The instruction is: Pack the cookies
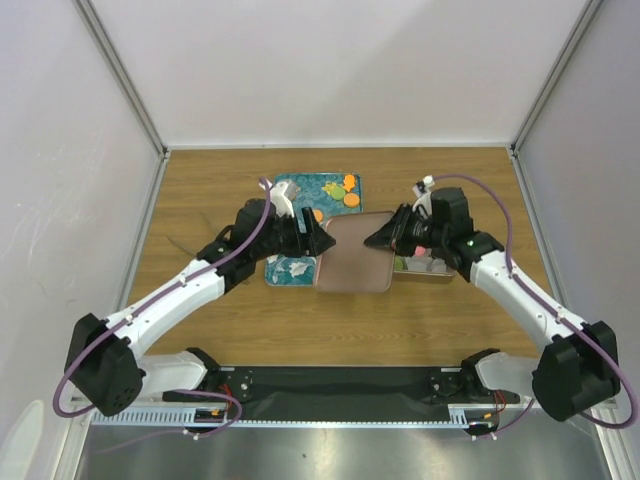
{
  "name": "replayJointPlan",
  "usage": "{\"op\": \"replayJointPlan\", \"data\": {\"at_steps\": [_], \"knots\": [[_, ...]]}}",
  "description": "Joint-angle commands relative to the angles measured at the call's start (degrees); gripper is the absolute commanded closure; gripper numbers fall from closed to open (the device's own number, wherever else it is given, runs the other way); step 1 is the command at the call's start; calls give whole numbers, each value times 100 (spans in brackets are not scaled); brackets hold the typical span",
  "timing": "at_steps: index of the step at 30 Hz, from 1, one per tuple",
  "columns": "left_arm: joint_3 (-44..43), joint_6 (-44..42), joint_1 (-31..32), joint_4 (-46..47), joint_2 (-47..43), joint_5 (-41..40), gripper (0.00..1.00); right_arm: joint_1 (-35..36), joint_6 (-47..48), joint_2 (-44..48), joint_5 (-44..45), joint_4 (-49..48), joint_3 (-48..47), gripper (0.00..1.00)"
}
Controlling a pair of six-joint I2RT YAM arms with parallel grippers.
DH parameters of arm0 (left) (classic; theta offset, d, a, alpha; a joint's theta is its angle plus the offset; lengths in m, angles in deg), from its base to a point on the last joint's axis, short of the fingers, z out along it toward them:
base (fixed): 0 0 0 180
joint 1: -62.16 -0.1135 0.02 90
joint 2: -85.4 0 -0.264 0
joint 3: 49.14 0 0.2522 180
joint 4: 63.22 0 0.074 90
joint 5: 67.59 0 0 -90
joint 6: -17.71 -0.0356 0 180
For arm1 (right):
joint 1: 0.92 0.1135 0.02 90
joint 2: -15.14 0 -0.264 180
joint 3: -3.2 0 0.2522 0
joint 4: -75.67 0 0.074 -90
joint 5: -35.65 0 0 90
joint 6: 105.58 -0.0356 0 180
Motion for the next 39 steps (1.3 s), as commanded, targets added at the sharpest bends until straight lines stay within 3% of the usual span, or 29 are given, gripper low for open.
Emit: {"op": "replayJointPlan", "data": {"at_steps": [1, 7, 11, 15, 17, 21, 28, 35, 37, 39], "knots": [[-573, -629, 53, 28, -190, -82, 19, -477, 126, -313, -347, 389, -681, 100], [-1645, -1991, 808, -412, -95, -1049, 10, -926, 267, -1393, -568, 1303, -2254, 100], [-1946, -3246, 1738, -26, -33, -2365, 7, -1233, 162, -1991, -769, 1462, -3054, 100], [-1727, -5299, 2215, 1070, 160, -3132, 5, -1428, -22, -2485, -1120, 1611, -3626, 100], [-1437, -5892, 2399, 1450, 240, -3159, 5, -1445, -32, -2625, -1165, 1672, -3855, 100], [-497, -7490, 2654, 3248, 152, -3046, 5, -1490, -67, -2679, -1139, 1734, -3996, 100], [154, -8338, 2910, 4211, 565, -2746, 2, -1516, -75, -2547, -1034, 1778, -3952, 100], [102, -8830, 2848, 5256, 1470, -2887, 2, -1516, -242, -2275, -1007, 1682, -3654, 100], [128, -9058, 2813, 5976, 1672, -3010, 3, -1516, -243, -2213, -963, 1691, -3592, 100], [-11, -9120, 2743, 5987, 1848, -2940, 4, -1516, -269, -2143, -972, 1708, -3505, 100]]}}
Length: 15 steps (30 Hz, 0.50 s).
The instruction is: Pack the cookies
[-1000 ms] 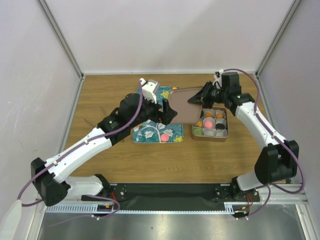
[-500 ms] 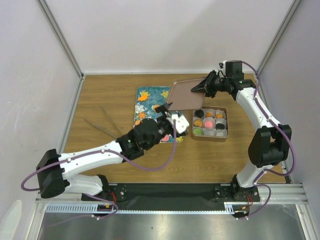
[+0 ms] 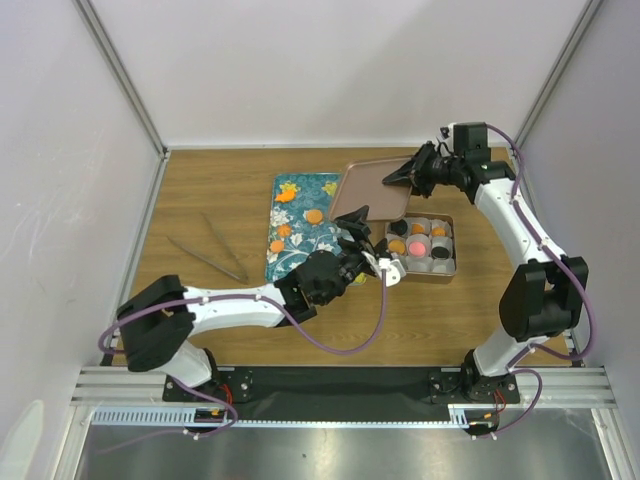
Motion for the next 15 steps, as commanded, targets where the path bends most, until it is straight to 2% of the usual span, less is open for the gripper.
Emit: {"op": "replayJointPlan", "data": {"at_steps": [1, 5, 13, 15], "knots": [[-228, -393, -110, 999, 198, -81, 4, -21, -140, 406, -141, -62, 70, 100], [-325, -471, -259, 1605, 409, -222, 11, -21, 0, 494, -71, 104, 158, 100], [-370, -955, -338, 1948, 682, -20, 23, -21, 71, 547, -36, 131, 307, 100], [-361, -1025, -338, 1914, 717, 59, 28, -12, 71, 564, -27, 114, 316, 100]]}}
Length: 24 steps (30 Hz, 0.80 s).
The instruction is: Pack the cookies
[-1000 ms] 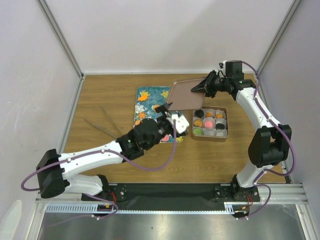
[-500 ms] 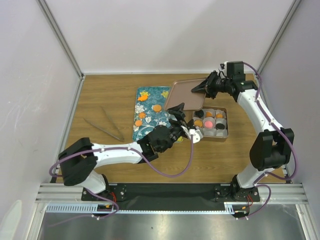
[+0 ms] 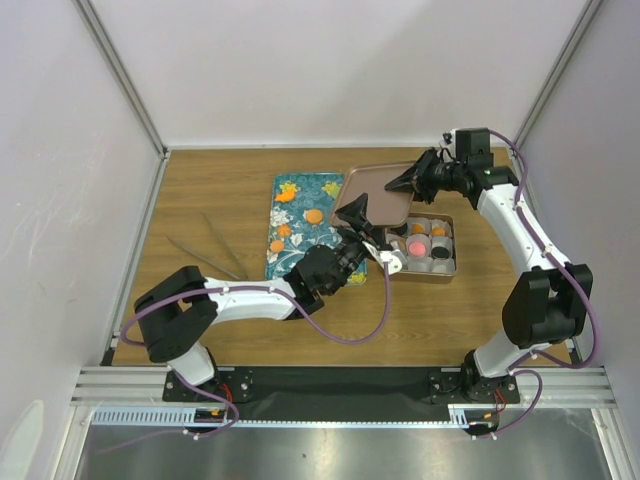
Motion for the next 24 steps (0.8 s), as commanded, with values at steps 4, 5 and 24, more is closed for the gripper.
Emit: {"op": "replayJointPlan", "data": {"at_steps": [4, 5, 24], "knots": [[-238, -495, -41, 641, 188, 209, 38, 23, 56, 245, -147, -31, 1, 100], [-238, -609, -41, 773, 215, 200, 41, 41, 64, 245, -165, -48, 1, 100], [-1028, -76, 82, -893, 75, 137, 100, 6, 504, 455, 195, -338, 10, 3]]}}
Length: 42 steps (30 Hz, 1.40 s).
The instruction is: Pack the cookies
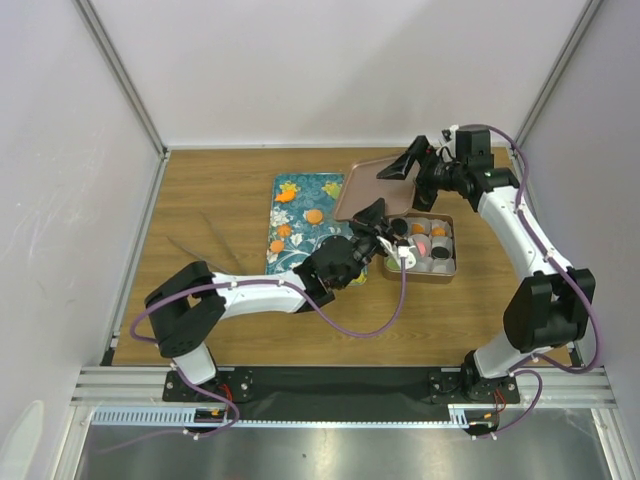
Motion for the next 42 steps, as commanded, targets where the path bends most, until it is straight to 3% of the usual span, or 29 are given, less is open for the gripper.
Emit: {"op": "replayJointPlan", "data": {"at_steps": [1, 7, 10, 15, 16, 18, 19, 21, 23, 30, 33, 38, 42], "knots": [[-424, 781, 51, -741, -454, 306, 100, -88, 270, 382, 234, -423, -71, 0], [-1082, 2205, 34, -2464, -701, 694, 100, -431, 550, 820, 1051, -759, -589, 0], [-1408, 3083, -80, -3045, -762, 930, 100, -511, 841, 1031, 2470, -434, -948, 0], [-2348, 4895, -676, -4102, -692, 2255, 100, -633, 1316, 1278, 3908, -21, -775, 0], [-2445, 5664, -817, -4181, -675, 2589, 100, -686, 1351, 1313, 4118, -3, -548, 0], [-2708, 6520, -1255, -4103, -535, 3535, 100, -835, 1369, 1419, 4216, -46, -292, 1], [-2805, 7412, -1406, -3946, -430, 3803, 100, -1001, 1369, 1480, 4260, -108, -117, 1], [-3078, 8190, -1731, -3770, -106, 4347, 100, -1239, 1360, 1629, 4261, -300, 402, 0], [-3192, 9620, -1916, -3411, 254, 4778, 100, -1424, 1386, 1683, 4278, -433, 859, 0], [-2868, 11995, -1970, -2059, 1126, 5027, 95, -1627, 1299, 1639, 4612, -521, 1729, 2], [-2613, 12805, -1970, -1250, 1574, 5097, 96, -1776, 1263, 1516, 4507, -495, 1949, 10], [-2332, 13318, -1961, -737, 1988, 4869, 97, -2153, 1132, 1331, 4262, -687, 2407, 20], [-2288, 13712, -1970, -351, 2269, 4755, 96, -2321, 1079, 1252, 3797, -960, 2715, 22]]}}
